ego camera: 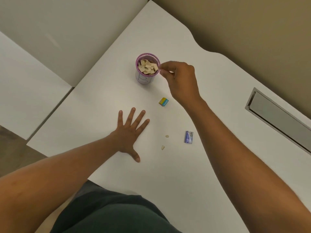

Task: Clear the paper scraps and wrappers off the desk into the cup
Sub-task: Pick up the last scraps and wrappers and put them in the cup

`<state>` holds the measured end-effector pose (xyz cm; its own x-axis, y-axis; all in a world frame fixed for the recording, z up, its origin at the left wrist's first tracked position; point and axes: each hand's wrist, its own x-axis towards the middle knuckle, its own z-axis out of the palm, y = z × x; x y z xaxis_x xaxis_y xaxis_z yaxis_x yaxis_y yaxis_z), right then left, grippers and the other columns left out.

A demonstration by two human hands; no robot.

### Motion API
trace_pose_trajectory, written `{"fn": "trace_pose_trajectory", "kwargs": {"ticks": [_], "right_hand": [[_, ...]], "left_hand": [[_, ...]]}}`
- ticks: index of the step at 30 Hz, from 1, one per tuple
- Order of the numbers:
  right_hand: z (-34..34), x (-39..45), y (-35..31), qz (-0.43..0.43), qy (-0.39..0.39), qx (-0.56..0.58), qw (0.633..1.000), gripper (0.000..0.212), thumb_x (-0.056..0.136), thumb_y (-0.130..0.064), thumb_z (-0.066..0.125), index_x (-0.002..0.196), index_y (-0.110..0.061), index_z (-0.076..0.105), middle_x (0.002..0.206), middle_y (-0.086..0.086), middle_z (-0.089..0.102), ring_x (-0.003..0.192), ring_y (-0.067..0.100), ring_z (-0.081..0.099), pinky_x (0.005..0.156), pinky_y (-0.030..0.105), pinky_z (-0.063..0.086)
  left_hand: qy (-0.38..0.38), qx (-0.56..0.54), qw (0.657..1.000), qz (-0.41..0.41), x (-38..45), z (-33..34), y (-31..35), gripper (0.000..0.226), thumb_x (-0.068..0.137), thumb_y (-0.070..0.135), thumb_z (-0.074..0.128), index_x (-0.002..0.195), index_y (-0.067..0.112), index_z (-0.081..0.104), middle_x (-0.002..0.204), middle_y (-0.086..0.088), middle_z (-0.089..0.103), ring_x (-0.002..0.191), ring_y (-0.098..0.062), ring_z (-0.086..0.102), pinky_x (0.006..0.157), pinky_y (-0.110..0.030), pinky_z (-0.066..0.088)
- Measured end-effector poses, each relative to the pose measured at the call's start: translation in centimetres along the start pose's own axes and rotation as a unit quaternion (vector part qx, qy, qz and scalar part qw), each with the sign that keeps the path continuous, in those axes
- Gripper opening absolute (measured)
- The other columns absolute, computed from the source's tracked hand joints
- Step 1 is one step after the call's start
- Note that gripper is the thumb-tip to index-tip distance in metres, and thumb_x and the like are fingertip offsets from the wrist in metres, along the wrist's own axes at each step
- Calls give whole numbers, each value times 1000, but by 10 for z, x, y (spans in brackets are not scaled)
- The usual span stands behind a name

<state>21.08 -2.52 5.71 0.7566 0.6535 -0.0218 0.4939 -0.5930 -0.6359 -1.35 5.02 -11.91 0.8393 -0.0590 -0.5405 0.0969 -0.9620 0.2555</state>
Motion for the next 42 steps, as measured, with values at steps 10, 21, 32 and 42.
{"fn": "trace_pose_trajectory", "kwargs": {"ticks": [10, 21, 32, 42], "right_hand": [[57, -195, 106, 98, -212, -78, 969, 49, 94, -25, 70, 138, -8, 57, 150, 6, 46, 142, 20, 40, 111, 27, 36], [90, -223, 112, -13, -215, -144, 966, 27, 100, -22, 41, 116, -19, 62, 118, -2, 57, 110, 19, 52, 86, 31, 47], [63, -103, 34, 189, 15, 166, 968, 12, 75, -9, 75, 81, -19, 81, 70, -15, 73, 68, -6, 67, 66, 3, 47], [51, 68, -11, 4, 21, 9, 1000, 10, 82, -8, 69, 85, -15, 75, 86, -3, 74, 81, 11, 69, 76, 31, 61]], "left_hand": [[-5, 8, 1000, -3, -2, -2, 2, 172, 33, 118, 36, 160, 25, -31, 166, -8, -45, 149, -46, -45, 112, -83, -19], [-20, 10, 1000, -8, -2, -6, 4, 172, 32, 117, 39, 156, 26, -39, 162, -7, -51, 146, -44, -50, 112, -83, -19], [5, -5, 1000, 7, 0, 1, 1, 171, 33, 117, 41, 157, 28, -37, 163, -7, -49, 146, -44, -51, 110, -82, -23], [21, -9, 1000, 15, 2, 8, -3, 172, 33, 116, 38, 162, 25, -28, 168, -10, -41, 151, -48, -40, 111, -82, -22]]}}
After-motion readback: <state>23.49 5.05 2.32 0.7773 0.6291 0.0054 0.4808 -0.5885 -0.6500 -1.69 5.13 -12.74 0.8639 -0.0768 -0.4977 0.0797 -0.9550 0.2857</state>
